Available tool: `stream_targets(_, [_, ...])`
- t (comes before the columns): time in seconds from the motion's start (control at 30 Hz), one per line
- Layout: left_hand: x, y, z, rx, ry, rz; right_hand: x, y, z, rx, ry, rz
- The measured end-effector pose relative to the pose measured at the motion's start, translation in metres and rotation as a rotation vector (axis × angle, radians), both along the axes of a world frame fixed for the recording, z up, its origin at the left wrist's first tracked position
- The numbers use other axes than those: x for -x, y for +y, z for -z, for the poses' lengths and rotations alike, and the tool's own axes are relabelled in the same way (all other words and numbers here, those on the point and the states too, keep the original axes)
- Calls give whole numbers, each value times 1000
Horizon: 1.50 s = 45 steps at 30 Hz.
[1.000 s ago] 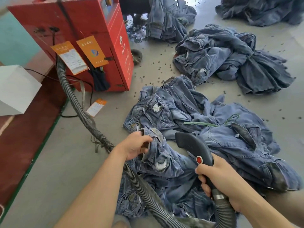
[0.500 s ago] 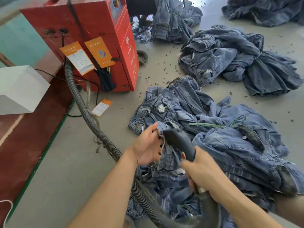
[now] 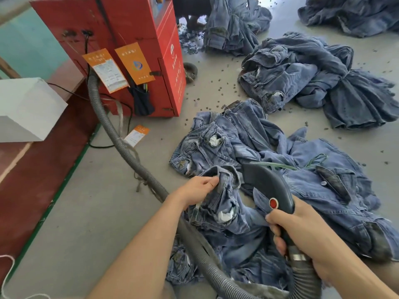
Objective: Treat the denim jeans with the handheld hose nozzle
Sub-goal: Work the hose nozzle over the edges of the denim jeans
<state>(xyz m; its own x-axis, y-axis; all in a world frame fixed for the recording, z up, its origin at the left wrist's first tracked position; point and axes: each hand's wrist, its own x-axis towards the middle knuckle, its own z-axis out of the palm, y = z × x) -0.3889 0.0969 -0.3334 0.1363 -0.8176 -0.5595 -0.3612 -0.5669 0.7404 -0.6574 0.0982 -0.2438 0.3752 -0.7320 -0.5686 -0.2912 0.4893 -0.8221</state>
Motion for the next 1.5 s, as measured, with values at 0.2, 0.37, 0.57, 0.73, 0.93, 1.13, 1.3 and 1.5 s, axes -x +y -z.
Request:
stream_targets(0.2, [4, 19, 37, -198, 333, -102, -16, -6, 17, -75, 7, -42])
stream_targets(0.37, [4, 29, 52, -221, 27, 30, -20, -15, 21, -108, -7, -58])
stream_targets(0.57, [16, 9, 16, -35, 262, -338, -19, -29, 14, -52, -31, -67])
stream_targets(0.73, [27, 4, 2, -41, 580, -464, -3, -20, -2, -11, -19, -104])
stream_targets(0.93, [33, -1, -4, 35, 720, -447, 11, 13, -12, 52, 99, -188])
stream_targets(1.13, [36, 8, -1, -8, 779, -487, -13, 14, 2, 211, 300, -227])
stream_targets(1.3, [32, 7, -5, -46, 831, -529, 0, 10, -14, 236, 274, -132])
stream_targets(1.5, [42, 0, -13, -76, 917, -484, -17, 17, -3, 310, 529, -366])
